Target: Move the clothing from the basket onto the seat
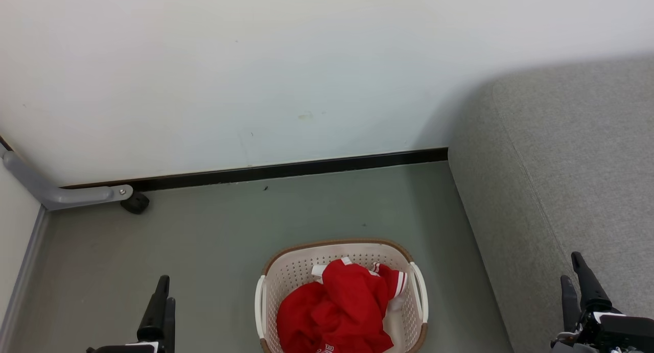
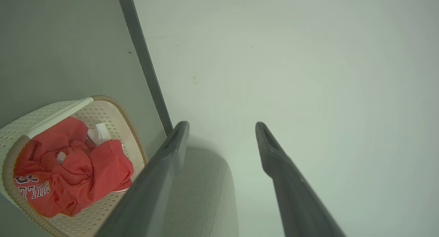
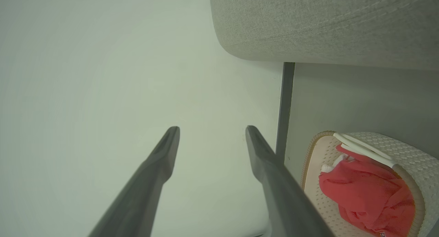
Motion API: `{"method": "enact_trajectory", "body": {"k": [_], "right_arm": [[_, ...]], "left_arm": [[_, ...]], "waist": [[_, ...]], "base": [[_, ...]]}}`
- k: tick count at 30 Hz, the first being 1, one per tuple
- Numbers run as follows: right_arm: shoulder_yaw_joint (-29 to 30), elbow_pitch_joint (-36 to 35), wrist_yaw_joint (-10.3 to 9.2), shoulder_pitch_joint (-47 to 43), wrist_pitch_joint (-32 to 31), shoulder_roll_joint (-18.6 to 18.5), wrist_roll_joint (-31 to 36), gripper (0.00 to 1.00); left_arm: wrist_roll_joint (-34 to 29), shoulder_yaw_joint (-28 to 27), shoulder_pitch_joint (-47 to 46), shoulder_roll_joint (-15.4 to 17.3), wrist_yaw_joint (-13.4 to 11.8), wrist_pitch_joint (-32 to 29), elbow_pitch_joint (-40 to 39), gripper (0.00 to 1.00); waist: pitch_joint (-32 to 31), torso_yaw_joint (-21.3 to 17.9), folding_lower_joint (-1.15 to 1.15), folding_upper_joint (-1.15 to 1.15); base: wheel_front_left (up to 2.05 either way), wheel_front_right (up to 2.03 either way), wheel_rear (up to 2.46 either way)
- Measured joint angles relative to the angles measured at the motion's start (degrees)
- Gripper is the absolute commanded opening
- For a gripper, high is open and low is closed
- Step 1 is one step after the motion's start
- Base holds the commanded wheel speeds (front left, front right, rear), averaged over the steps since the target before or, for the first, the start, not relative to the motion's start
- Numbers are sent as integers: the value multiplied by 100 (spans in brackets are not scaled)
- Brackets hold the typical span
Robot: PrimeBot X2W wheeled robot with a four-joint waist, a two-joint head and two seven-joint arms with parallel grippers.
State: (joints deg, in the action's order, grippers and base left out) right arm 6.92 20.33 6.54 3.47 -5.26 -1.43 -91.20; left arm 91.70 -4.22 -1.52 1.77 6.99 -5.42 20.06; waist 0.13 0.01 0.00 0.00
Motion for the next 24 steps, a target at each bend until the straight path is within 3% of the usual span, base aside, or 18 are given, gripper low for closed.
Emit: {"method": "enact_trajectory", "body": {"k": [11,24], "right_arm": [[-160,-7,0,2,193,-8,224,100],[-385,-4,0,74,471,-94,1045,100]], "left_arm": [[-31,93,1,5,0,204,-30,100],[-423,227,0,152,1,483,-43,100]], "waist": [[-17,4,0,0],[-13,-12,0,0]], "base": [[0,0,0],[0,0,0]]}}
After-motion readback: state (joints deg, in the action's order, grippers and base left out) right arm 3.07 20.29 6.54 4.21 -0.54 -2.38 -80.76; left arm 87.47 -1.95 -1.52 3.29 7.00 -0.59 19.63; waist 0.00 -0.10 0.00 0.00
